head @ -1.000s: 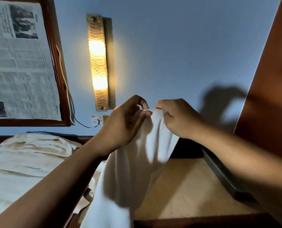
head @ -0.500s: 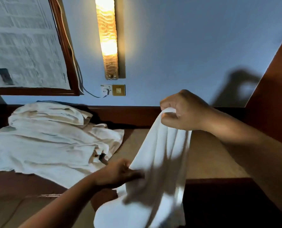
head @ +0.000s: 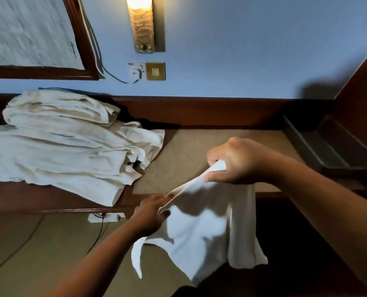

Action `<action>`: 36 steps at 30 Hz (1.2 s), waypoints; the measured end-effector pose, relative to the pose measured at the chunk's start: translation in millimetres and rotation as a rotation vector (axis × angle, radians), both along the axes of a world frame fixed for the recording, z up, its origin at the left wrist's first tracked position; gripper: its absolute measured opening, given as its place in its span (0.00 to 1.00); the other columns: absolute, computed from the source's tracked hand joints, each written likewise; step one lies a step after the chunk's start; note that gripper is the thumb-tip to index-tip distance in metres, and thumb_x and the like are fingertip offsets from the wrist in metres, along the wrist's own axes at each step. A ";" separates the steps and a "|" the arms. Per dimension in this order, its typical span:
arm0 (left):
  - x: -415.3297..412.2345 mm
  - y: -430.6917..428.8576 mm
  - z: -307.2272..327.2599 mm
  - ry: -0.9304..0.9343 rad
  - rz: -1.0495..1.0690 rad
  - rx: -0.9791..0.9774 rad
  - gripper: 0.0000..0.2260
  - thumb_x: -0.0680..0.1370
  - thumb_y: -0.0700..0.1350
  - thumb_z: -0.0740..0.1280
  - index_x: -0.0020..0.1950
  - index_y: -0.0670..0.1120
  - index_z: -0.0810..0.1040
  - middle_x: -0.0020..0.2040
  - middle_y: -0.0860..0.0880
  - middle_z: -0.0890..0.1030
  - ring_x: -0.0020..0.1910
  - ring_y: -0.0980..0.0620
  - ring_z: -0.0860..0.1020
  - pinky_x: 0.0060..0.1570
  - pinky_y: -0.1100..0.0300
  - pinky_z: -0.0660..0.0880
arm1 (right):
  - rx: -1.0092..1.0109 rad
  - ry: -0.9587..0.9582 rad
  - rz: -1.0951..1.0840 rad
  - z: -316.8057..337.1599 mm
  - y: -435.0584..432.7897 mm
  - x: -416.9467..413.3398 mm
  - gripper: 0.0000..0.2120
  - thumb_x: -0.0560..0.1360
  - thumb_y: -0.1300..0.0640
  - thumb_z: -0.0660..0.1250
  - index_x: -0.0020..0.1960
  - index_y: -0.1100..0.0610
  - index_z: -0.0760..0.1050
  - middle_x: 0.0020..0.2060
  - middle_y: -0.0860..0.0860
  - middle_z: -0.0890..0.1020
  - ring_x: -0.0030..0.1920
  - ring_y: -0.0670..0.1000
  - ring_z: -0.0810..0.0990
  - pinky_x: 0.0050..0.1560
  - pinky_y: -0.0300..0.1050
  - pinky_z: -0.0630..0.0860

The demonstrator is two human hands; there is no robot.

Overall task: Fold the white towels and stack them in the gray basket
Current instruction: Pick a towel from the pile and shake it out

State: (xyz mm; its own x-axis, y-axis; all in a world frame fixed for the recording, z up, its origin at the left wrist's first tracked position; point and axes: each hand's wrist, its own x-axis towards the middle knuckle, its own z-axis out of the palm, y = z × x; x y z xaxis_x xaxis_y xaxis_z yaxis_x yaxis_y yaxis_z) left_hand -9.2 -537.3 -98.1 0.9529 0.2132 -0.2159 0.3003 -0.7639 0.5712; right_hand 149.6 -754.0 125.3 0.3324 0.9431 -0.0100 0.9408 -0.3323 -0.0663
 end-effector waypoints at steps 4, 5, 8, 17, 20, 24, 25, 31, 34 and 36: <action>15.3 -48.5 39.4 -0.292 -0.200 -0.395 0.07 0.79 0.47 0.72 0.56 0.50 0.85 0.61 0.53 0.82 0.61 0.58 0.79 0.59 0.60 0.76 | 0.079 -0.092 0.169 -20.0 5.0 -13.6 0.19 0.75 0.35 0.66 0.39 0.49 0.69 0.29 0.45 0.73 0.30 0.48 0.65 0.27 0.43 0.57; 19.1 -58.5 48.0 -0.354 -0.213 -0.399 0.06 0.79 0.45 0.72 0.52 0.43 0.84 0.54 0.51 0.83 0.53 0.55 0.81 0.53 0.57 0.78 | 0.154 -0.132 0.227 -27.4 2.5 -13.4 0.19 0.74 0.35 0.65 0.38 0.50 0.70 0.28 0.46 0.75 0.28 0.50 0.66 0.26 0.42 0.55; 24.5 -58.2 41.3 -0.362 -0.243 -0.302 0.03 0.79 0.50 0.68 0.48 0.52 0.80 0.48 0.57 0.81 0.48 0.53 0.80 0.50 0.46 0.77 | 0.223 -0.107 0.290 -39.0 -7.3 -8.8 0.17 0.74 0.38 0.65 0.39 0.51 0.72 0.27 0.48 0.75 0.25 0.51 0.71 0.27 0.39 0.59; 10.2 -64.0 32.6 -0.376 -0.264 -0.487 0.05 0.81 0.44 0.67 0.51 0.52 0.83 0.59 0.62 0.80 0.61 0.56 0.77 0.61 0.39 0.71 | 0.135 0.201 0.257 -29.8 -11.3 -14.8 0.09 0.75 0.41 0.68 0.43 0.42 0.71 0.34 0.39 0.72 0.34 0.41 0.72 0.35 0.39 0.71; 10.9 -68.9 45.6 -0.366 -0.266 -0.607 0.08 0.80 0.43 0.67 0.46 0.40 0.82 0.50 0.54 0.83 0.52 0.52 0.81 0.55 0.42 0.74 | 0.096 0.225 0.257 -35.6 -8.4 -14.8 0.08 0.76 0.43 0.70 0.43 0.44 0.73 0.35 0.40 0.74 0.35 0.41 0.73 0.37 0.37 0.70; 0.1 -66.4 39.6 -0.260 -0.300 -0.737 0.09 0.81 0.37 0.67 0.45 0.33 0.79 0.45 0.41 0.82 0.45 0.47 0.81 0.46 0.48 0.77 | 0.077 0.247 0.260 -39.0 -1.9 -15.1 0.13 0.75 0.39 0.65 0.43 0.48 0.75 0.37 0.41 0.76 0.38 0.43 0.75 0.38 0.42 0.75; -2.0 -65.0 38.3 -0.237 -0.306 -0.749 0.09 0.81 0.37 0.67 0.45 0.33 0.79 0.44 0.40 0.82 0.44 0.47 0.81 0.45 0.48 0.77 | 0.066 0.248 0.265 -40.3 0.0 -15.3 0.14 0.75 0.39 0.64 0.44 0.49 0.77 0.37 0.42 0.76 0.38 0.43 0.76 0.38 0.41 0.75; -5.3 -53.1 -1.2 0.093 -0.278 -0.095 0.05 0.82 0.53 0.64 0.53 0.55 0.78 0.53 0.56 0.79 0.58 0.52 0.71 0.62 0.47 0.67 | 0.087 0.134 0.233 -42.1 6.4 -11.3 0.21 0.74 0.32 0.61 0.40 0.50 0.75 0.32 0.44 0.76 0.33 0.47 0.74 0.32 0.48 0.74; -19.4 -35.5 -49.7 0.330 -0.135 0.081 0.15 0.82 0.56 0.61 0.67 0.54 0.75 0.63 0.53 0.78 0.66 0.46 0.69 0.66 0.45 0.63 | 0.114 0.101 0.087 -29.2 7.5 -2.4 0.21 0.72 0.32 0.67 0.36 0.50 0.72 0.29 0.45 0.75 0.31 0.46 0.70 0.32 0.45 0.68; -31.0 -14.4 -74.3 0.401 -0.026 0.207 0.18 0.82 0.57 0.61 0.70 0.54 0.74 0.65 0.53 0.78 0.68 0.48 0.69 0.68 0.45 0.63 | 0.106 0.080 -0.003 -24.2 3.7 6.8 0.23 0.71 0.32 0.68 0.35 0.51 0.72 0.28 0.46 0.74 0.31 0.47 0.70 0.31 0.43 0.64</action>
State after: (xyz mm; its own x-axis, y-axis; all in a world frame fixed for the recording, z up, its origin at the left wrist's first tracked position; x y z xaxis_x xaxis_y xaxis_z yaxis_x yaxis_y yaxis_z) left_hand -40.2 -551.7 -172.4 0.8081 0.2678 -0.5247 0.4461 -0.8599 0.2481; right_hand 156.4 -750.3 101.1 0.3373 0.9393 0.0634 0.9303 -0.3222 -0.1756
